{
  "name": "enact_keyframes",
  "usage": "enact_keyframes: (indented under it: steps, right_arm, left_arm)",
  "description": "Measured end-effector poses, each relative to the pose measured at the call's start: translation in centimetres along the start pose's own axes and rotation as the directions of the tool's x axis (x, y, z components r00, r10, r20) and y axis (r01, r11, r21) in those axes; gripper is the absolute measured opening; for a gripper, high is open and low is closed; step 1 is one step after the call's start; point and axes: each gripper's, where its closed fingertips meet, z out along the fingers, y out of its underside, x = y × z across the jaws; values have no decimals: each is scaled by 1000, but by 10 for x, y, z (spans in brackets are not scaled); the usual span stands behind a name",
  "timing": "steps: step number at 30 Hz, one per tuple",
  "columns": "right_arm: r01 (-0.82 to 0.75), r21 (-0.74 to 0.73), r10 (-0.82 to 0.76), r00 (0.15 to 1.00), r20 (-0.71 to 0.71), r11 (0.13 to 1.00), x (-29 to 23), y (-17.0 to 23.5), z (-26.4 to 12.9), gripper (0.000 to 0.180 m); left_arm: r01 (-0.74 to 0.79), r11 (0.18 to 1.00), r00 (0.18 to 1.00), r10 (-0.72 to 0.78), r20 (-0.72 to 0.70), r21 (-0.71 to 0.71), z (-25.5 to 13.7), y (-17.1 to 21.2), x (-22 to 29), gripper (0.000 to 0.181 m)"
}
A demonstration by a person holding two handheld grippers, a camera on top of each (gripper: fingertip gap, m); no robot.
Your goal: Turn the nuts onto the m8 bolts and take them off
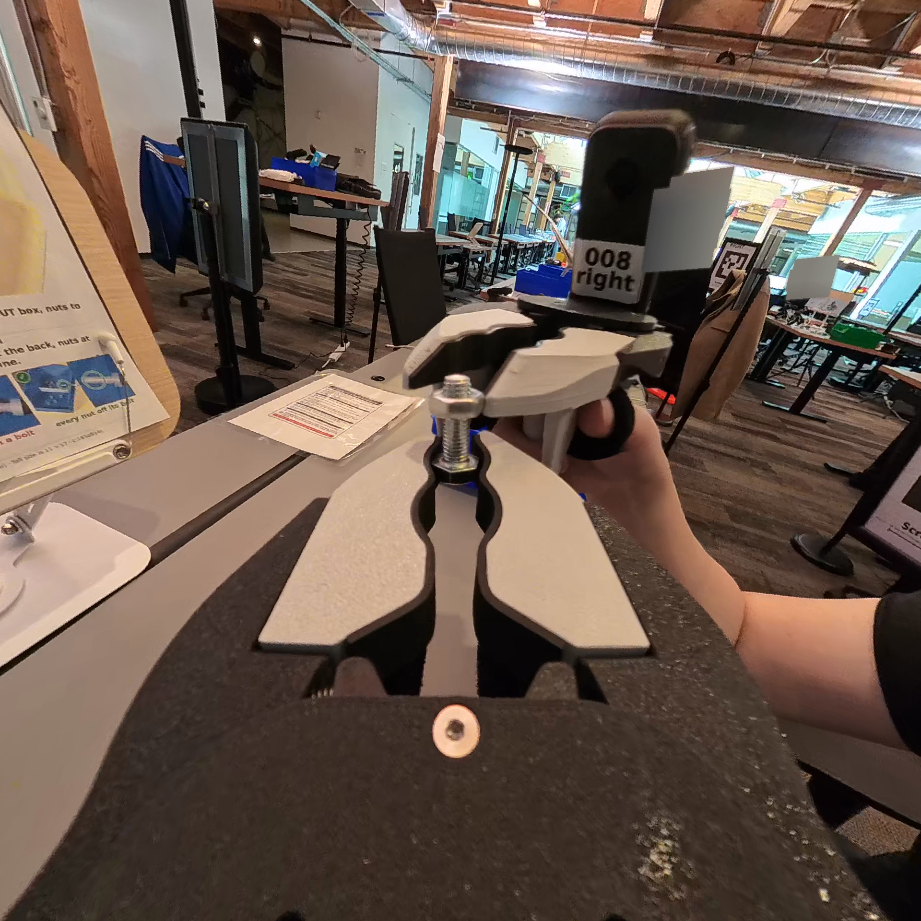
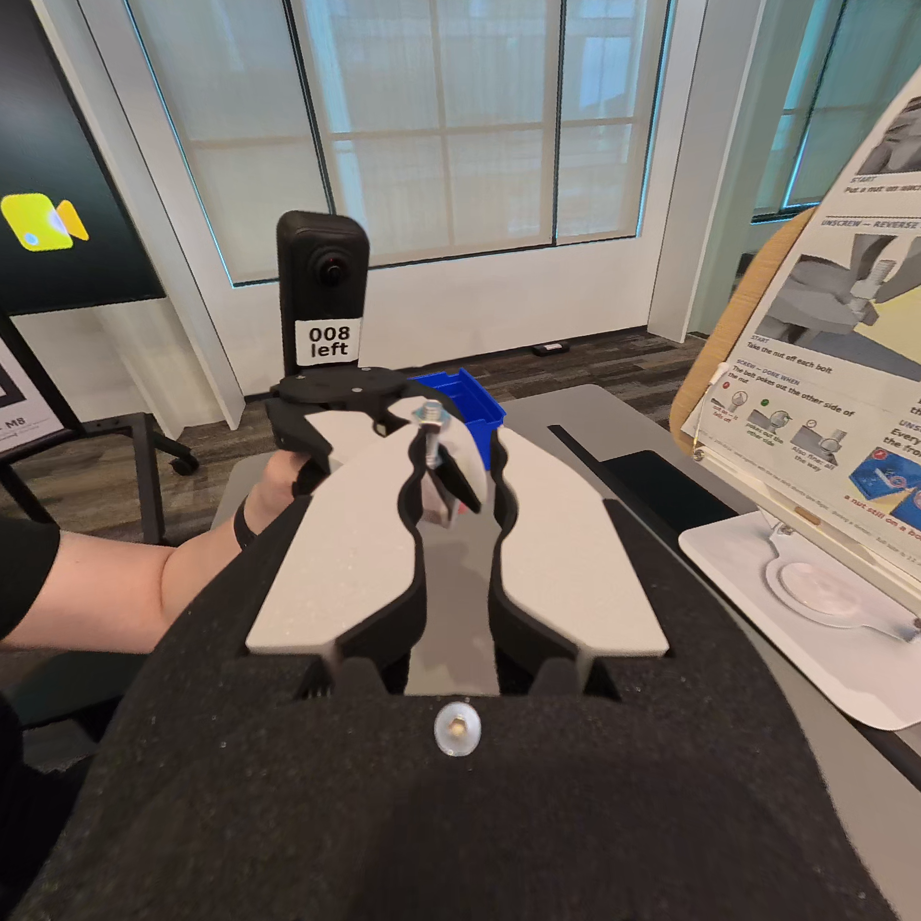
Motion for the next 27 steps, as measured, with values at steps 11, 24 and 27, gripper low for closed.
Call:
enact_keyframes:
  steps: [11, 24, 27]
  right_arm:
    - [0, 32, -2, 998, 67, 999, -10, -4, 1, 25]
    - [-2, 59, -3, 996, 90, 998, -13, -7, 2, 24]
    - [-80, 90, 72, 993, 94, 993, -1, -10, -7, 18]
  left_arm:
    - [-12, 1000, 999, 12, -31, -14, 2, 1, 8, 11]
    - [0, 1000, 999, 0, -48, 3, 0, -3, 12, 11]
    - [9, 1000, 998, -8, -58, 14, -3, -5, 12, 11]
